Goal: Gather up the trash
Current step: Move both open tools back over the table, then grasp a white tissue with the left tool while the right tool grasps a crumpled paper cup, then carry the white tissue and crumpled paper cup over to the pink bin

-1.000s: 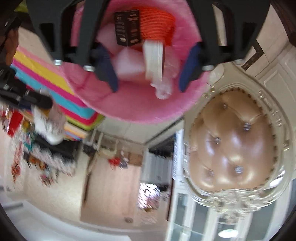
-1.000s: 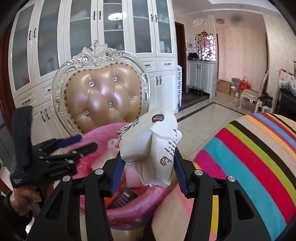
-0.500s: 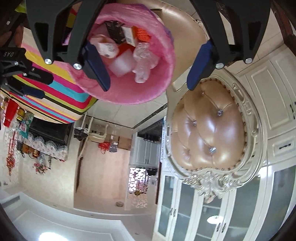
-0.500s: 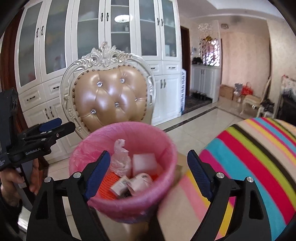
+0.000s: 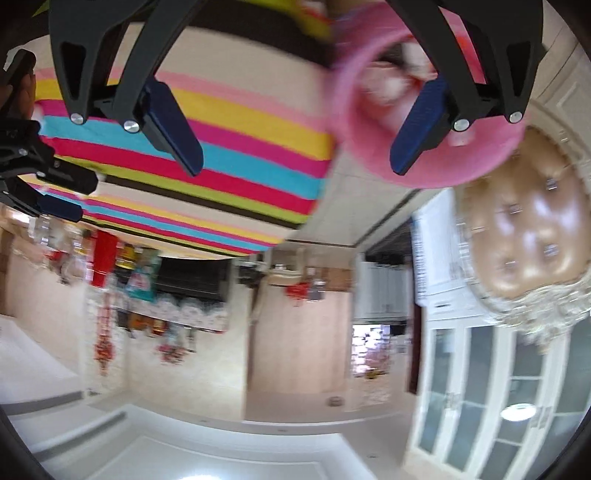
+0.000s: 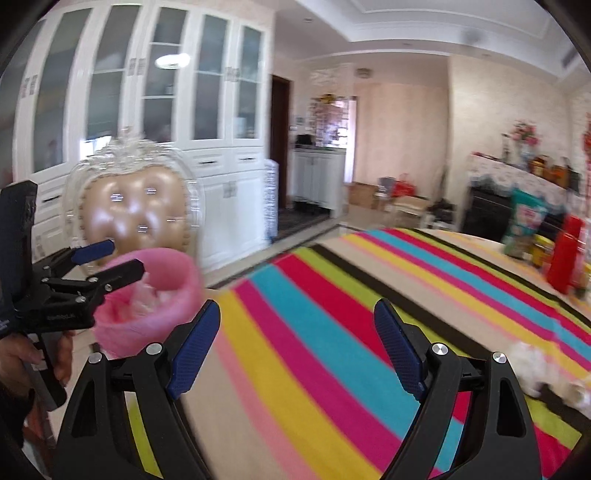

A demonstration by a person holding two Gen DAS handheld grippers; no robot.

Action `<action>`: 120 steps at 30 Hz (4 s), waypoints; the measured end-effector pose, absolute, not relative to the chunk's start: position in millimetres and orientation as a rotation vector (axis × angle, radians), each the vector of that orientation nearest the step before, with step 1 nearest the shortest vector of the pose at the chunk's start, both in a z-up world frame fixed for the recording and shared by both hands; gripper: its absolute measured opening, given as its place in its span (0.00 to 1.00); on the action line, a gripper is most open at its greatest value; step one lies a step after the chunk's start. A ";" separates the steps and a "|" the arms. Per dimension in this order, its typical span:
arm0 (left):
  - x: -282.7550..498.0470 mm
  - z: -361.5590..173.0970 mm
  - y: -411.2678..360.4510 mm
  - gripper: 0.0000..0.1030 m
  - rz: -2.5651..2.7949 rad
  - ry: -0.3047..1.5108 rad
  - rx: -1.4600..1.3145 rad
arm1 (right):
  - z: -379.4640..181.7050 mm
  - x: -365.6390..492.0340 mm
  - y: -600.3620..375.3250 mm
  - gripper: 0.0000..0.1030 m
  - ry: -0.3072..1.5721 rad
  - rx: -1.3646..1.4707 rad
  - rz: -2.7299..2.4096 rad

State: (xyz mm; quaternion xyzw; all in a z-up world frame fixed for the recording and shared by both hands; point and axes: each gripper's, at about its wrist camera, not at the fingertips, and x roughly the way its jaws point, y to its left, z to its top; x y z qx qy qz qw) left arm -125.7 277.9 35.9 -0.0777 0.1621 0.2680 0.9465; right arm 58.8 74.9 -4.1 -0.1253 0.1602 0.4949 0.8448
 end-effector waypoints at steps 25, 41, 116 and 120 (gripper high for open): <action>210.7 -15.5 60.6 0.95 0.104 0.543 -0.092 | -74.4 264.9 -200.4 0.78 0.572 -0.030 0.441; 328.5 -78.6 61.7 0.77 0.073 0.899 -0.057 | -88.6 313.1 -181.7 0.78 0.706 -0.020 0.394; 11.9 22.4 82.7 0.26 0.138 0.336 -0.121 | -13.3 99.2 -94.3 0.36 0.341 -0.156 0.670; -9.0 25.2 91.6 0.26 0.159 0.327 -0.131 | -11.3 99.2 -81.6 0.36 0.341 -0.156 0.694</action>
